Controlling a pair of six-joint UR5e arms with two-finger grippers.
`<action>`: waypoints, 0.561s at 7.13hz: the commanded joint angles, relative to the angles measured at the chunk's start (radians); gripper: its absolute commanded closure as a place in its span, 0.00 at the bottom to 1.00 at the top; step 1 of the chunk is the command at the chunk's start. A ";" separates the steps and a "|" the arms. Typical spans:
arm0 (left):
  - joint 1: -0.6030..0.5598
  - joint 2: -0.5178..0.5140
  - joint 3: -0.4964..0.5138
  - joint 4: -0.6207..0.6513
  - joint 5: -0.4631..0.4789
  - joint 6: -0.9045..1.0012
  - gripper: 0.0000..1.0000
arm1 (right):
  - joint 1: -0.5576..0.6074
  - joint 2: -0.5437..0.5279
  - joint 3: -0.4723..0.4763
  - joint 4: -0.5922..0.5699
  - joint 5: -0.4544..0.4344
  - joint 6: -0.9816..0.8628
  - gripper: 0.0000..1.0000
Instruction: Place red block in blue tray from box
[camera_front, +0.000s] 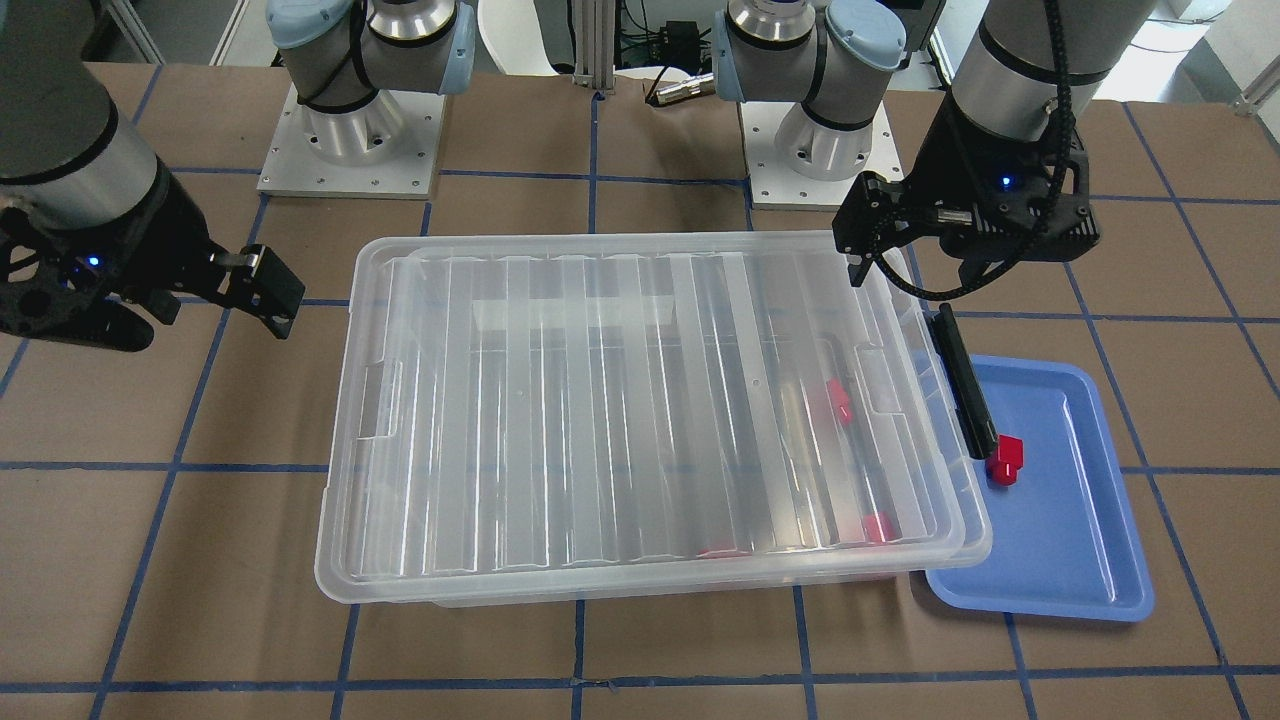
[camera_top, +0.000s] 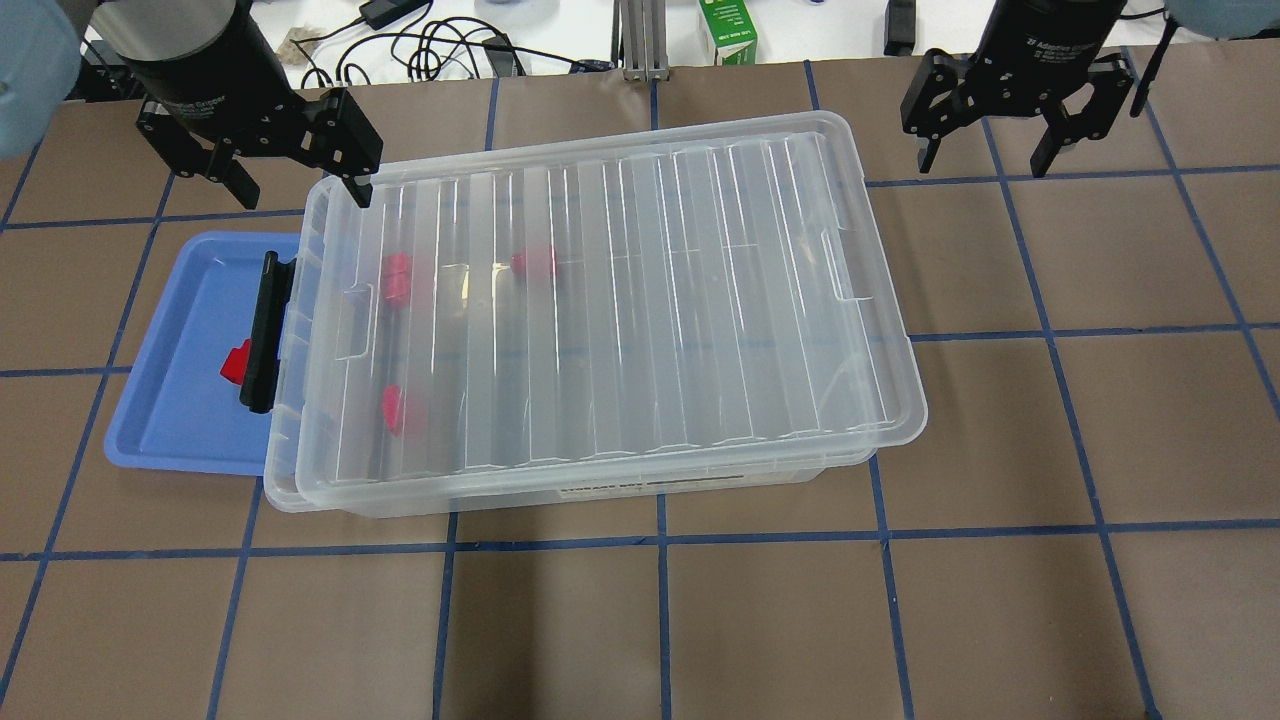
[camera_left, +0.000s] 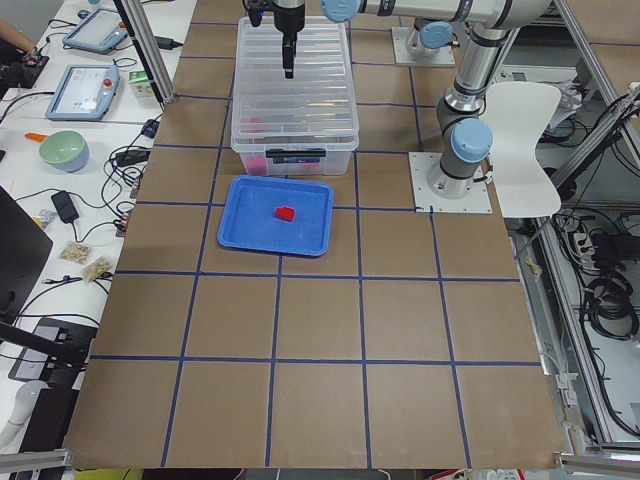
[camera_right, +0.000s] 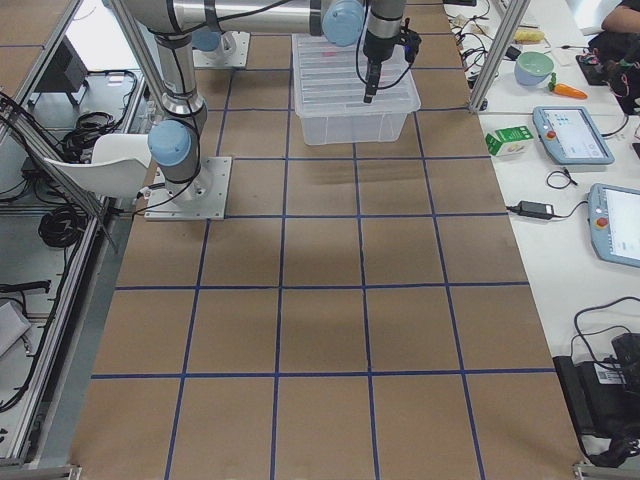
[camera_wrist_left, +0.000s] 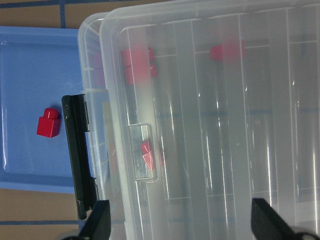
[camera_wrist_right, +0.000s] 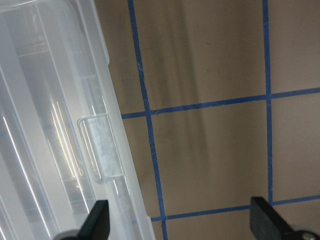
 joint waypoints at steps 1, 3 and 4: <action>-0.001 0.000 -0.001 0.000 0.000 0.000 0.00 | 0.058 -0.027 0.003 0.043 -0.008 0.003 0.00; 0.000 0.000 -0.002 0.000 0.000 0.000 0.00 | 0.047 -0.017 0.009 0.042 -0.002 0.001 0.00; -0.001 0.000 -0.002 0.000 0.000 0.000 0.00 | 0.046 -0.020 0.009 0.042 -0.015 -0.011 0.00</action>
